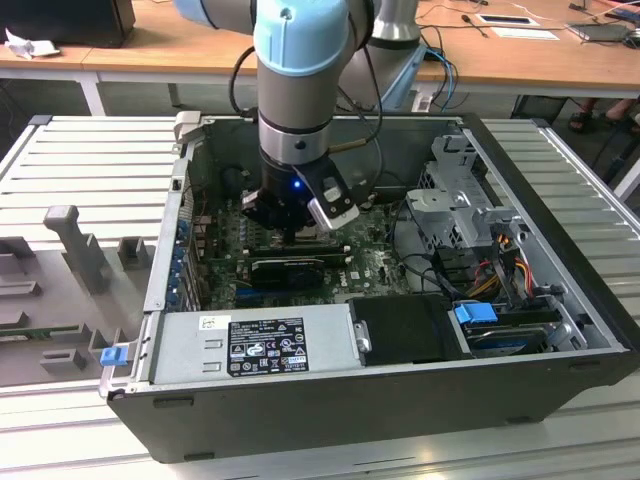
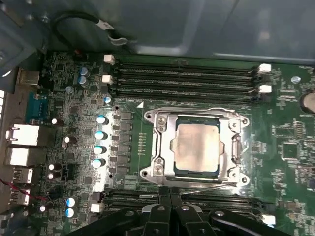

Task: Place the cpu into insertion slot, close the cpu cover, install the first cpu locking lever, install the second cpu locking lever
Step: 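Install the second cpu locking lever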

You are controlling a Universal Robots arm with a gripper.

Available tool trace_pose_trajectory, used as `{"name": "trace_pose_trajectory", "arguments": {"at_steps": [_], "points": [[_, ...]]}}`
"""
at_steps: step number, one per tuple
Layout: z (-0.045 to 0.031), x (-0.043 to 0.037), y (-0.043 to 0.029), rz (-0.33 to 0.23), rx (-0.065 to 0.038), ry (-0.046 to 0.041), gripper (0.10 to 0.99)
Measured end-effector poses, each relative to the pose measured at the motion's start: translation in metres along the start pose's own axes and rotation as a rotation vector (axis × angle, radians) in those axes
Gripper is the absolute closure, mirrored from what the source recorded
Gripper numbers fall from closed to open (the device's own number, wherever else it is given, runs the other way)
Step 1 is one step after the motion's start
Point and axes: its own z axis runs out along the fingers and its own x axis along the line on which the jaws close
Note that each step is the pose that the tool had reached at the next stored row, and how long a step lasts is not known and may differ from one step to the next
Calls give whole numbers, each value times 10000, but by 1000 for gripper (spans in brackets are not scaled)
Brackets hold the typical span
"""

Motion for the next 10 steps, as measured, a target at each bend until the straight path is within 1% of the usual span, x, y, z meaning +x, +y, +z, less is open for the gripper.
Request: {"name": "trace_pose_trajectory", "arguments": {"at_steps": [1,2,3,5,8,9,10], "points": [[32,48,-19,-45,-77,2,980],[49,86,-53,-89,-199,-1,980],[53,109,-67,-114,-252,-1,980],[62,125,-77,-136,-283,0,980],[86,140,-93,-205,-393,4,980],[97,143,-99,-243,-500,1,980],[102,144,-100,-261,-582,-3,980]]}}
